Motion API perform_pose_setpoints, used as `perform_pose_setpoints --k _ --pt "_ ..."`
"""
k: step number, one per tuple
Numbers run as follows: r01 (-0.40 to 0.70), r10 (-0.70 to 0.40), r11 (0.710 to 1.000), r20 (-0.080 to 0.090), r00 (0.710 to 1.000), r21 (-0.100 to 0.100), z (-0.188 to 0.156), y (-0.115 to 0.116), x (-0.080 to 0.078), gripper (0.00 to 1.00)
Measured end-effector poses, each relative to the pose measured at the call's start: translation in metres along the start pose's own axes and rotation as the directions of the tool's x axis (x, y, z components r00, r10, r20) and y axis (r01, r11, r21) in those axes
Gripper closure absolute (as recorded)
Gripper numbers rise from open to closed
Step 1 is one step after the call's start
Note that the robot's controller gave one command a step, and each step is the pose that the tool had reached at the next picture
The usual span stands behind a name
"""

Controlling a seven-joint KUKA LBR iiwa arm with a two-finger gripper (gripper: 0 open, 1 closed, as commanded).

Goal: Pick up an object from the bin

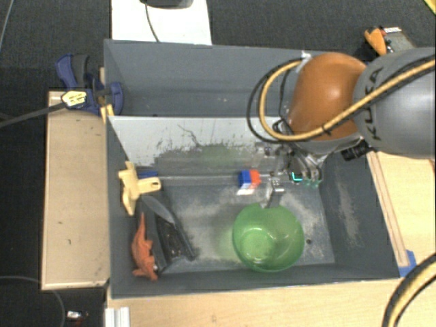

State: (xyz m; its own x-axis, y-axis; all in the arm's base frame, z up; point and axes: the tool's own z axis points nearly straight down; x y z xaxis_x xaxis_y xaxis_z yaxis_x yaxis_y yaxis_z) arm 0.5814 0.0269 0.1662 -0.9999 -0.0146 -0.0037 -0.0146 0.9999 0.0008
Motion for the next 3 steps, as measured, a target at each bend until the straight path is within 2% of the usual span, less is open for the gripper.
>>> perform_pose_setpoints --k 3 --pt "-0.001 0.001 1.0 0.0 1.0 0.0 0.0 -0.0001 0.0 0.0"
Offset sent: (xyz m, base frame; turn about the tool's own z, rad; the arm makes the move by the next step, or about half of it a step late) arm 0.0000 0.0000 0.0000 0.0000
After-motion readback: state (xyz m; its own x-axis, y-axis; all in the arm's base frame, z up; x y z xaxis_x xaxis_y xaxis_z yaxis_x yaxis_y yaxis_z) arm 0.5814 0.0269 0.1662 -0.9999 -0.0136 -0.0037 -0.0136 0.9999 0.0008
